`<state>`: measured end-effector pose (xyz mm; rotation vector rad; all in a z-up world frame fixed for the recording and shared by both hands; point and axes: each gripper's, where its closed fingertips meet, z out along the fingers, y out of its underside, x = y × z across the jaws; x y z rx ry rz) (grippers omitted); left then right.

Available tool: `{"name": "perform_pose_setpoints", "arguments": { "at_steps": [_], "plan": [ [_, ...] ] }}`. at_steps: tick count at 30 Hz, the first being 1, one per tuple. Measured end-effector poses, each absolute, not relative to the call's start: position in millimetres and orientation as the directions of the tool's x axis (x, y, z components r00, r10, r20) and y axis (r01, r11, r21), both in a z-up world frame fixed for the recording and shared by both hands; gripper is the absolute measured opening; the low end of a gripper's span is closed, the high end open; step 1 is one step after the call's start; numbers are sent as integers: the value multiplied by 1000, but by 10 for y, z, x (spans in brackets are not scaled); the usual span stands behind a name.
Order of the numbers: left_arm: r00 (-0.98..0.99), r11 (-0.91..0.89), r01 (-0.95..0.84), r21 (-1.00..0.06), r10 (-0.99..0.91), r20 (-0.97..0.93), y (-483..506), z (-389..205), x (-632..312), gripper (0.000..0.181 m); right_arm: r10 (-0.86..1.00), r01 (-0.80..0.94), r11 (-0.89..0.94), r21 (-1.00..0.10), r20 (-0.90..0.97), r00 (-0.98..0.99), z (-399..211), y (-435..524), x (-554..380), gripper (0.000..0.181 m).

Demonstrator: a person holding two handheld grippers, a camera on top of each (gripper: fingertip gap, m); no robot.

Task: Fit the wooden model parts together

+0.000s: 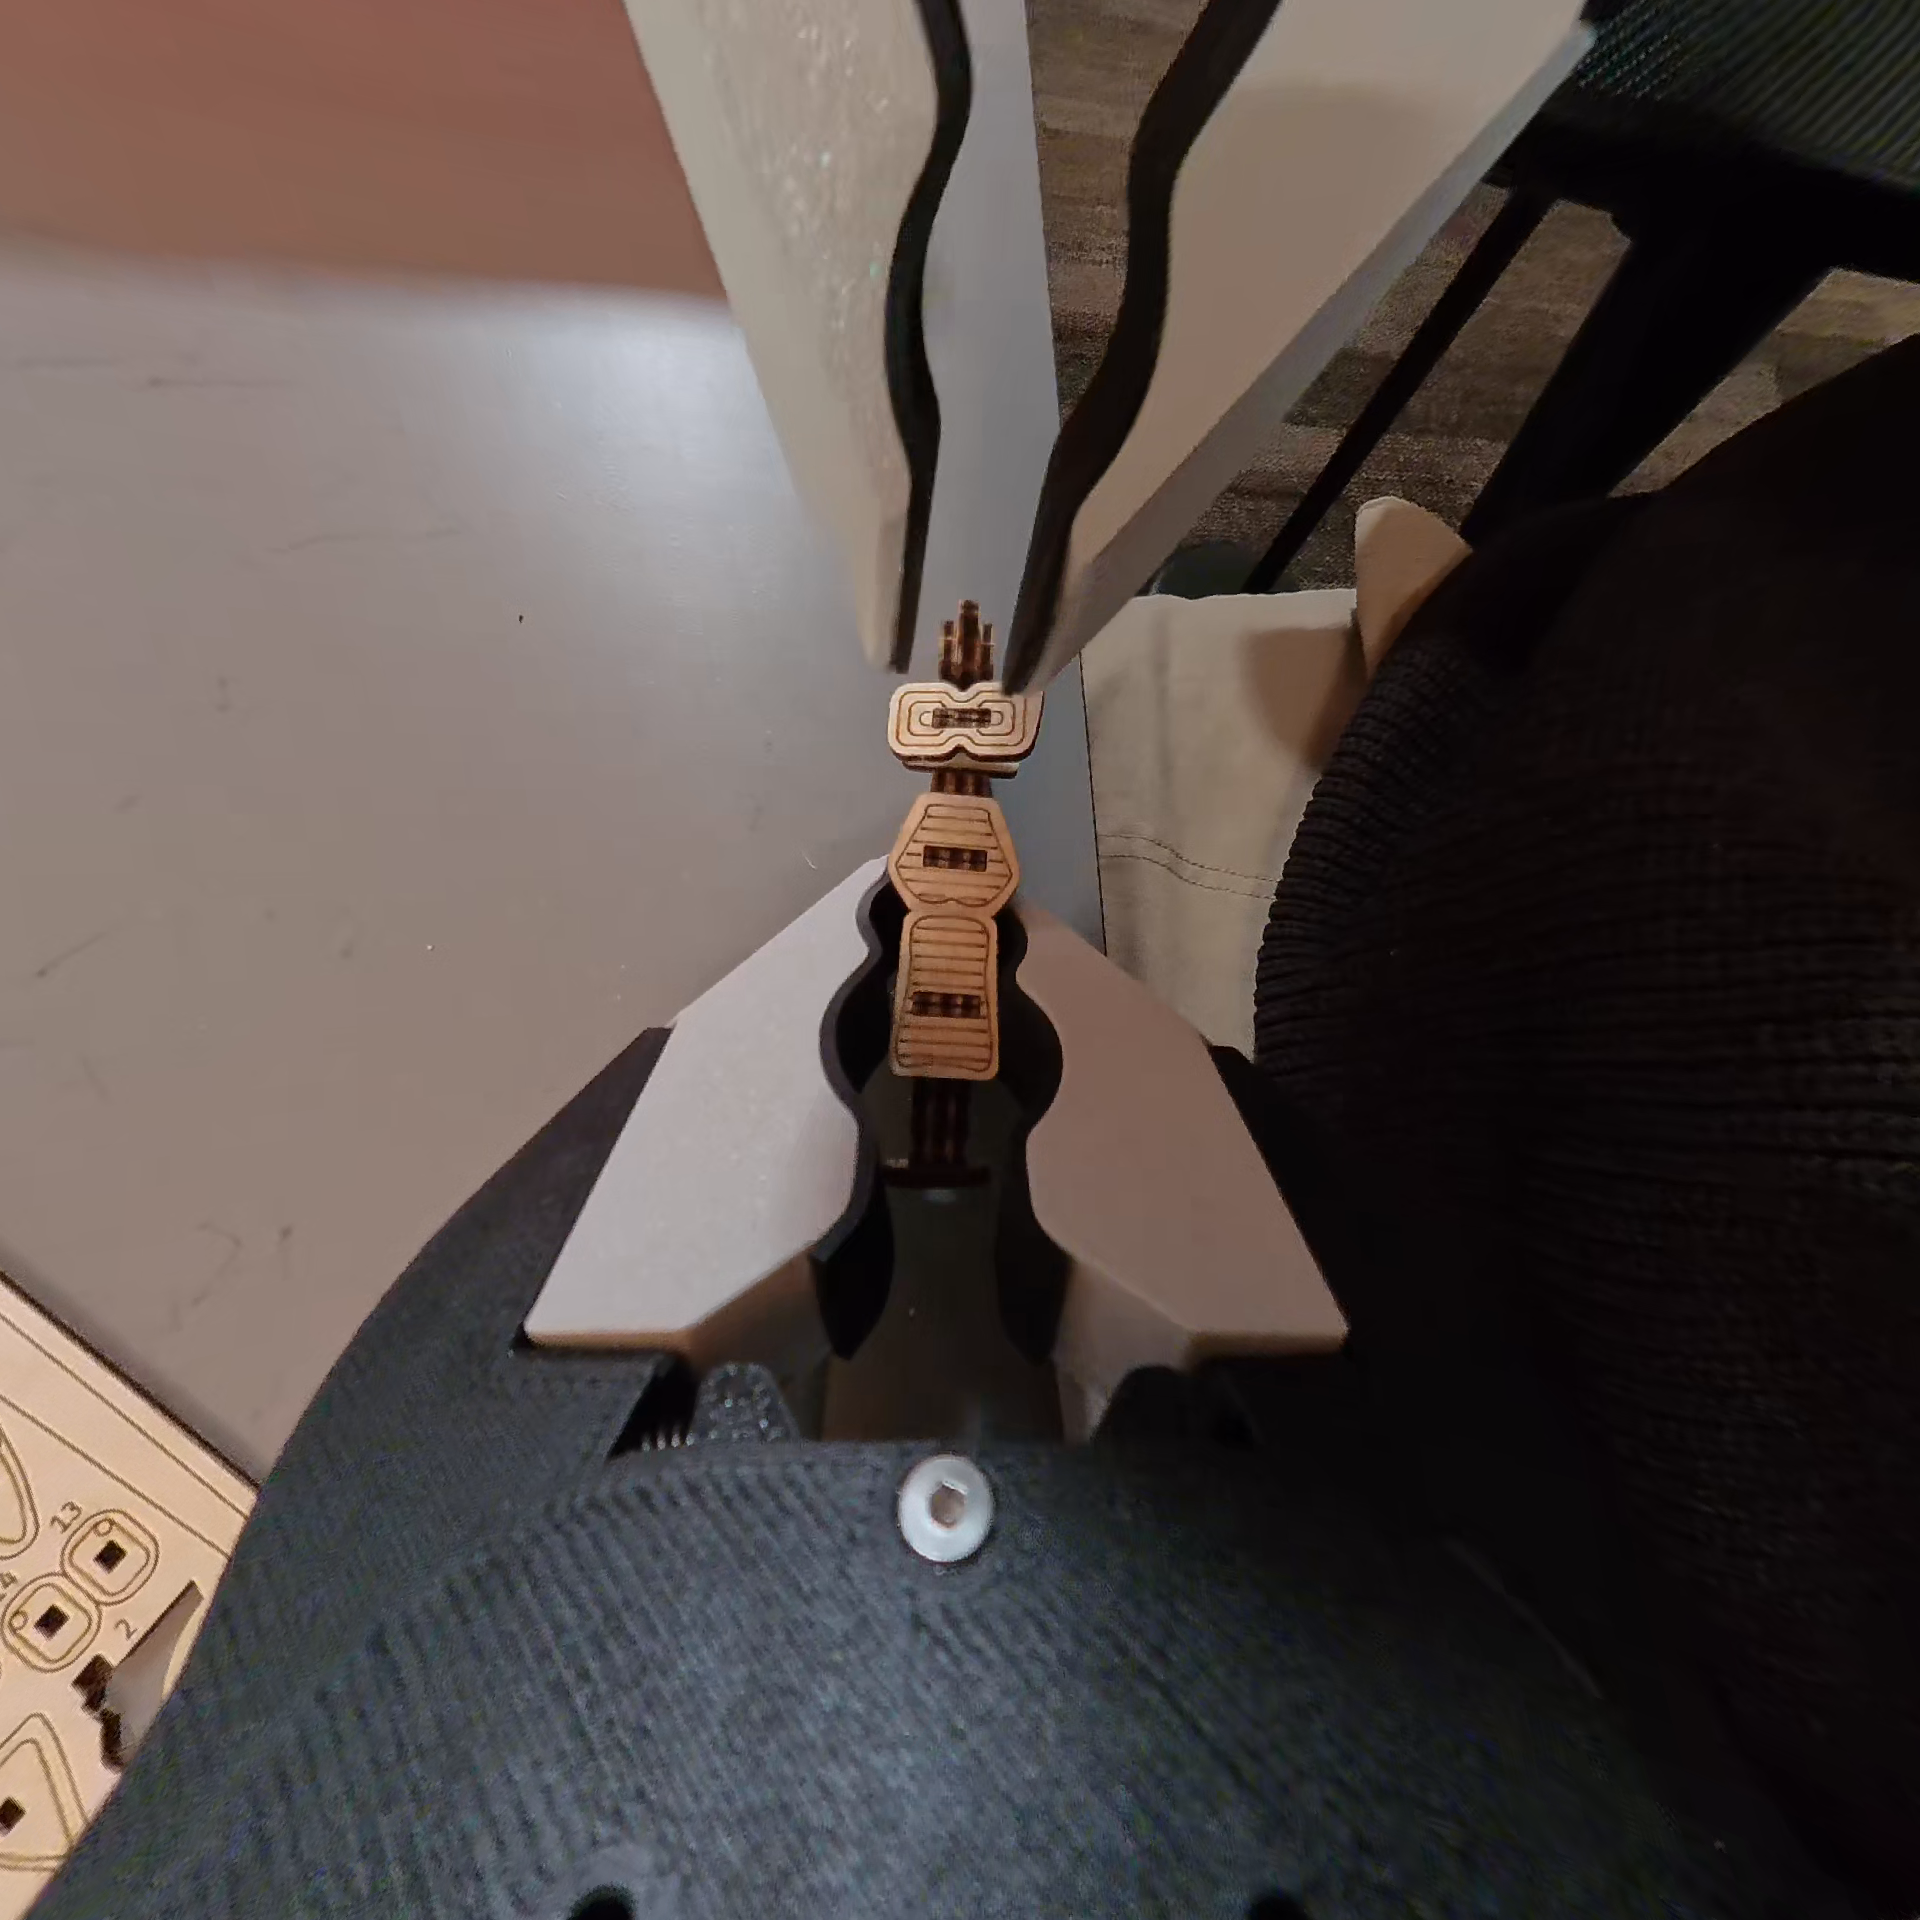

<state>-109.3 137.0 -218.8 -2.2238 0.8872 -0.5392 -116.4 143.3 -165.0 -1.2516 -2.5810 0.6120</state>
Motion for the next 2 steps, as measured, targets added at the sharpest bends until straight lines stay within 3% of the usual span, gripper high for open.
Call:
{"name": "perform_pose_setpoints", "arguments": {
  "at_steps": [2],
  "plan": [
    [683,-540,-442,-716,-720,122,1370,-2189,-1093,14,788,717,546,-434,-25,-615,-1702,1438,-1154,10]
  ]
}}
